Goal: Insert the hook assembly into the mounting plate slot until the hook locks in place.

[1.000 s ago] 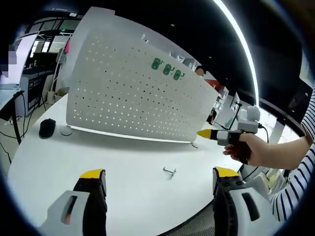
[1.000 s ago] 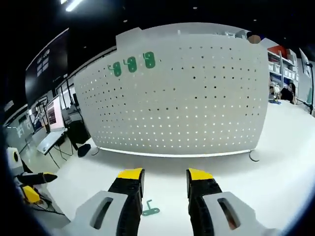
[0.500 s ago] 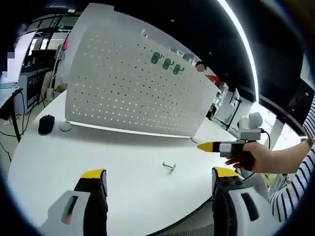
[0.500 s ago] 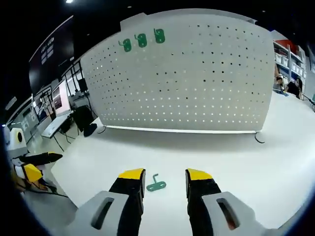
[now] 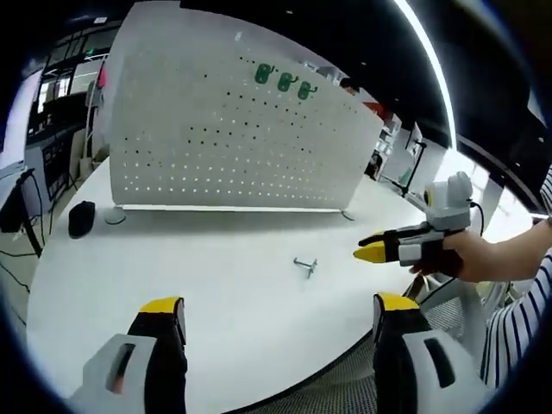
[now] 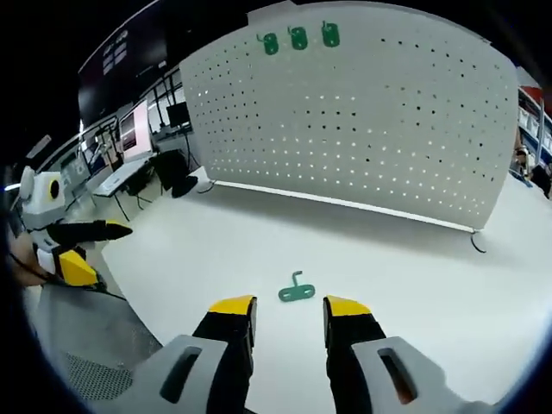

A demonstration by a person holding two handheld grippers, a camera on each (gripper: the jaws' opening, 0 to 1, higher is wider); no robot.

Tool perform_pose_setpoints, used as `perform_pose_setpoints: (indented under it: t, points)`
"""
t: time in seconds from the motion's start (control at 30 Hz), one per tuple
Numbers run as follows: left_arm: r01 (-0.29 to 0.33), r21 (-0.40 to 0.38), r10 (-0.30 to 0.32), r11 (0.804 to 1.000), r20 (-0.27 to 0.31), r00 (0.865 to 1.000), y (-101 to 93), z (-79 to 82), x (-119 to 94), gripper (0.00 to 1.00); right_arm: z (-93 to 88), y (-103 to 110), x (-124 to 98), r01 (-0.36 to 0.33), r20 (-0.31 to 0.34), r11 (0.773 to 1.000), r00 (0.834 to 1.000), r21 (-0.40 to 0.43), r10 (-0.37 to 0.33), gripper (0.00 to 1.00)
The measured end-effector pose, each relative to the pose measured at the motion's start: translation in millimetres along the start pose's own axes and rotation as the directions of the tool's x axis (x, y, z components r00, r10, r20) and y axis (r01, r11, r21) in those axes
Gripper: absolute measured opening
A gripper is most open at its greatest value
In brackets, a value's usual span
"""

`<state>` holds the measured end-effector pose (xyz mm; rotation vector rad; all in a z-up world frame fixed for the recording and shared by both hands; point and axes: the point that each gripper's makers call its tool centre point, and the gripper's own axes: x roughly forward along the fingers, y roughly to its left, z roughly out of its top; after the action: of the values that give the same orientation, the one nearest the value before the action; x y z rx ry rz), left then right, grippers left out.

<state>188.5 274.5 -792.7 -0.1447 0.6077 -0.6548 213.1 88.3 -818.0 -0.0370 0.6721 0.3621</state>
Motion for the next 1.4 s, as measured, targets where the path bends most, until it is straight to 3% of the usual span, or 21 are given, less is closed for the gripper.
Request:
perform_pose_setpoints:
  t: [0.27,0.7,1.1,1.4]
  points:
    - [-0.005,0.031,0.008,1.0,-0.073,0.997,-0.1,-13.2,3,0.91,-20.6,6,8,-0.035,-0.06,0.999,0.998,0.033,0.036,0.27]
    - [-0.006,0.055,0.01,0.998,-0.08,0.997,0.0,-14.7,2,0.89,-30.4,4,37,-0.039,-0.122,0.995,0.991,0.088,0.05,0.25]
    - [-0.012,0.029,0.014,1.0,-0.074,0.997,2.8,-14.1,2,0.88,-25.4,-2,71,-0.033,-0.153,0.991,0.987,0.133,0.054,0.25]
    - [-0.017,0.013,0.018,1.0,-0.067,0.998,5.0,-12.7,2,0.87,-32.4,4,87,-0.006,-0.184,0.99,0.982,0.138,0.032,0.26]
